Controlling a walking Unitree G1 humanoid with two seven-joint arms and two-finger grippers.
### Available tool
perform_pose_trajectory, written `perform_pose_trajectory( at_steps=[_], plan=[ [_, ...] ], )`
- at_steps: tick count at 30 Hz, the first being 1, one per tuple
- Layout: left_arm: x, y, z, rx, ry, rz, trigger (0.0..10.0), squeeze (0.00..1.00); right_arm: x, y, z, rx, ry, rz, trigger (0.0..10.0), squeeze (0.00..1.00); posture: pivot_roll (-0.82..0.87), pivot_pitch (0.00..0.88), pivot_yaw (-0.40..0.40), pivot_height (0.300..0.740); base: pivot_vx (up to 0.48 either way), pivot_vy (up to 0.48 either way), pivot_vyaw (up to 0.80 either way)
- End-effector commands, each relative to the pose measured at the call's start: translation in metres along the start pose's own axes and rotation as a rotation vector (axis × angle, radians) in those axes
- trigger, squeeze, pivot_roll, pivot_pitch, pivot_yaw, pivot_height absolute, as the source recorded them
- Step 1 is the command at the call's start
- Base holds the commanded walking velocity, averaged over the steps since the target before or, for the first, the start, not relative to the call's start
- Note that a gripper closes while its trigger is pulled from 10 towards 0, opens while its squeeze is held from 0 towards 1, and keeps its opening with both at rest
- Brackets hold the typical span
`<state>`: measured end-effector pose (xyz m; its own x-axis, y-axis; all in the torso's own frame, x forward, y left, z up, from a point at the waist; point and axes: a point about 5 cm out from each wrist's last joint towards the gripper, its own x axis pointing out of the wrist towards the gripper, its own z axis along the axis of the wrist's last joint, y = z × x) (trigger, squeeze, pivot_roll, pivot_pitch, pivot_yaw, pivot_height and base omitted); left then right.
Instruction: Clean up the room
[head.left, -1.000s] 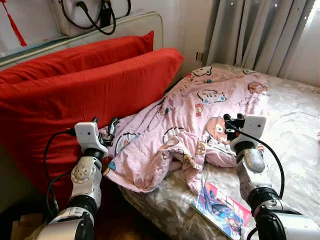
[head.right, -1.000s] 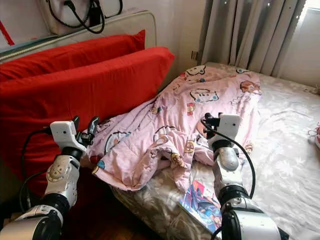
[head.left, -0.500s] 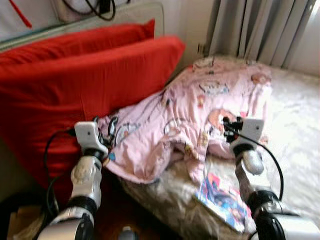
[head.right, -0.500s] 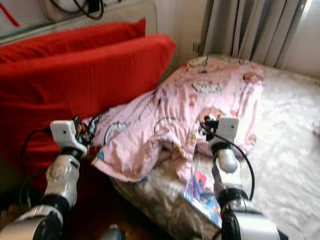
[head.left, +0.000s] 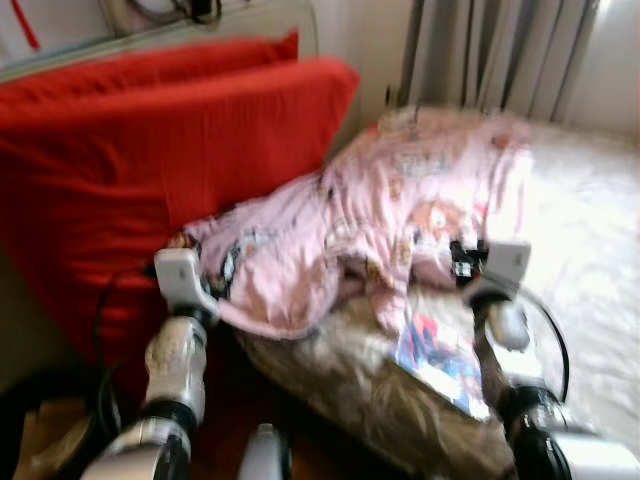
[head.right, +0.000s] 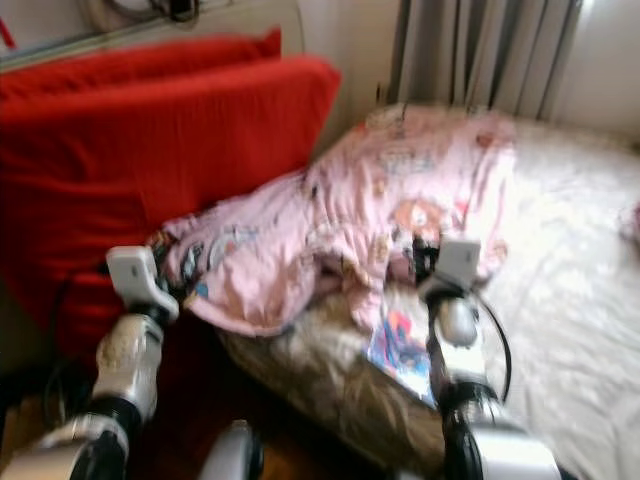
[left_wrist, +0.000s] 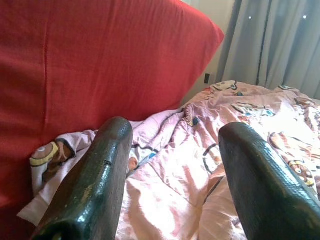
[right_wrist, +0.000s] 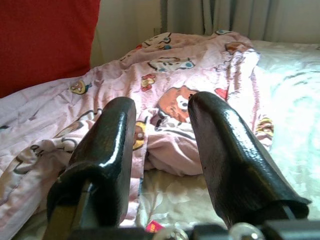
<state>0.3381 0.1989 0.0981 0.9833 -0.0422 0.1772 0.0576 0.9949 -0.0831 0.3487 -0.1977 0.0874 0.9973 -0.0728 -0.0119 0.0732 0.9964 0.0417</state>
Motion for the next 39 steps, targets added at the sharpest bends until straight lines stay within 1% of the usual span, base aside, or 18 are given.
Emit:
perform_pose_trajectory(
  at_steps=[1,7,9,14,24,26,29,32,35,36,39],
  plan=[
    [0.006,0.002,0.007,0.009,-0.017,-0.004,10.0,0.00,0.005,0.003,0.007,-0.002,-0.016,0.008,10.0,0.00,0.03,0.000,0.012,0.631,0.000,0.000,0.00],
    [0.004,0.001,0.004,-0.002,-0.005,-0.010,10.0,0.00,0.003,0.000,0.002,-0.014,0.023,-0.010,10.0,0.00,0.03,0.000,0.011,0.631,0.000,0.000,0.00],
    [0.004,0.001,0.003,-0.002,0.001,-0.011,10.0,0.00,0.003,-0.001,-0.001,-0.027,0.041,-0.022,10.0,0.00,0.03,0.000,0.011,0.617,0.000,0.000,0.00],
    [0.004,0.001,0.004,-0.006,0.003,-0.014,10.0,0.00,0.002,-0.002,0.000,-0.022,0.032,-0.022,10.0,0.00,0.03,0.000,0.011,0.598,0.000,0.000,0.00],
    [0.005,0.000,0.003,-0.010,0.015,-0.020,10.0,0.00,0.000,-0.005,-0.004,-0.016,0.048,-0.045,10.0,0.00,0.04,0.000,0.010,0.598,0.000,0.000,0.00],
    [0.005,0.000,0.003,-0.011,0.018,-0.022,10.0,0.00,0.000,-0.005,-0.007,-0.031,0.085,-0.046,10.0,0.00,0.03,0.000,0.011,0.598,0.000,0.000,0.00],
    [0.005,-0.001,0.002,-0.008,0.023,-0.025,10.0,0.00,-0.001,-0.005,-0.009,-0.032,0.088,-0.048,10.0,0.00,0.03,0.000,0.011,0.573,0.000,0.000,0.00],
    [0.005,-0.001,0.002,-0.007,0.024,-0.026,10.0,0.00,-0.001,-0.005,-0.009,-0.017,0.076,-0.050,10.0,0.00,0.04,0.000,0.011,0.568,0.000,0.000,0.00],
    [0.005,-0.001,0.002,-0.004,0.028,-0.026,10.0,0.00,-0.003,-0.006,-0.012,-0.028,0.100,-0.054,10.0,0.00,0.03,0.000,0.012,0.568,0.000,0.000,0.00],
    [0.005,-0.001,0.002,-0.003,0.030,-0.027,10.0,0.00,-0.005,-0.008,-0.015,-0.008,0.114,-0.071,10.0,0.00,0.04,0.000,0.012,0.568,0.000,0.000,0.00],
    [0.005,-0.001,0.002,-0.003,0.031,-0.028,10.0,0.00,-0.006,-0.011,-0.018,0.009,0.131,-0.091,10.0,0.00,0.04,0.000,0.012,0.568,0.000,0.000,0.00]
  ],
)
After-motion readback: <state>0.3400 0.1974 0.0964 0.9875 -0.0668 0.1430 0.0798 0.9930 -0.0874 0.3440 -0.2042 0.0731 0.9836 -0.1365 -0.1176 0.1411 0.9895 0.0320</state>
